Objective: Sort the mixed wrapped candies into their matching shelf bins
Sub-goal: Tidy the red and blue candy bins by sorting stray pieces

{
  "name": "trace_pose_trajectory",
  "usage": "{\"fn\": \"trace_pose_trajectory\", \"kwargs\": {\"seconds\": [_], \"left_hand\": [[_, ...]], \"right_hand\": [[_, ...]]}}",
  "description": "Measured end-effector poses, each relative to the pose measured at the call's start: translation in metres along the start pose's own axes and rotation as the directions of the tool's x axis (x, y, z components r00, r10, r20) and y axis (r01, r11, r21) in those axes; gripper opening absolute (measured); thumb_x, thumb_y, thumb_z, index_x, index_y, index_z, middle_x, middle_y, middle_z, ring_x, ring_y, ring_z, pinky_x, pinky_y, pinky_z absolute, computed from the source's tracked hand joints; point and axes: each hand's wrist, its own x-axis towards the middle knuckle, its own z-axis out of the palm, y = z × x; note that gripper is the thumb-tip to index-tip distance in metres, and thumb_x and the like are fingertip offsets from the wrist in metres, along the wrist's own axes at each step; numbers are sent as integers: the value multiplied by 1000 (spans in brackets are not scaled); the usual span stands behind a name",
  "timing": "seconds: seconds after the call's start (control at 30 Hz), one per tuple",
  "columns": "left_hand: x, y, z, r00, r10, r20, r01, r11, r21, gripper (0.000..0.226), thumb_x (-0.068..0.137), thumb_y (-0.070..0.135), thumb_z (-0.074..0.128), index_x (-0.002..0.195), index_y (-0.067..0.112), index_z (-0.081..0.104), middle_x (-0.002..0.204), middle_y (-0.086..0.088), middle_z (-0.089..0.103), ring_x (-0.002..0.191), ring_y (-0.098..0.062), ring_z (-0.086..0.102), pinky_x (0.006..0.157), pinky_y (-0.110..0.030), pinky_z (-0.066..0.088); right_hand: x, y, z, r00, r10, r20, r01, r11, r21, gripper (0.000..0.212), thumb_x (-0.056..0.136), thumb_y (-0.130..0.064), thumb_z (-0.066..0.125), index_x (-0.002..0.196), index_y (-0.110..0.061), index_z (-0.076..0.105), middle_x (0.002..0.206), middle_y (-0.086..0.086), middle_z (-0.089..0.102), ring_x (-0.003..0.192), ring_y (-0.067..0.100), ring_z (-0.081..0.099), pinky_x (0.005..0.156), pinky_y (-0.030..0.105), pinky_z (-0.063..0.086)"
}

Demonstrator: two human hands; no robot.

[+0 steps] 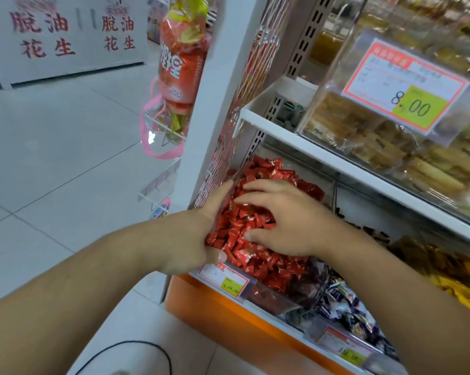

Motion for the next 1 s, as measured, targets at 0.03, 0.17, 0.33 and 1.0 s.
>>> {"fn": "trace_pose_trajectory", "kwargs": {"seconds": [0.03, 0.17, 0.33, 1.0], "left_hand": [[-2, 0, 0, 1000, 14, -1, -14, 1000, -14, 118, 94, 31, 73, 138, 70, -29, 156, 29, 13, 144, 4, 25, 120, -26, 30], [0, 3, 1, 999, -6, -35, 8, 999, 49, 120, 91, 36, 74, 139, 67, -32, 165, 13, 27, 143, -14, 43, 116, -36, 39], [-1, 5, 0, 997, -52, -52, 57, 994, 93, 120, 91, 40, 74, 138, 66, -33, 154, -5, 49, 130, -27, 57, 108, -44, 47], [-2, 9, -1, 997, -69, -32, 72, 994, 88, 120, 92, 38, 73, 137, 65, -35, 152, -9, 49, 125, -27, 60, 102, -43, 51]], "right_hand": [[4, -6, 8, 999, -29, 17, 29, 1000, 8, 69, 86, -63, 71, 149, -47, 48, 162, -17, 33, 151, 14, 24, 125, 47, 26], [14, -13, 43, 992, -32, 125, 33, 999, -8, 59, 84, -74, 62, 139, -52, 56, 160, -18, 29, 150, 17, 17, 119, 56, 25], [6, 0, 42, 994, -29, 109, 35, 998, -49, 36, 84, -69, 70, 114, -49, 73, 141, -22, 38, 136, 11, 27, 111, 47, 33], [-3, 41, 14, 994, 106, -29, -108, 990, -90, 24, 83, -52, 80, 106, -44, 76, 137, -21, 46, 135, 13, 39, 116, 45, 37]]}}
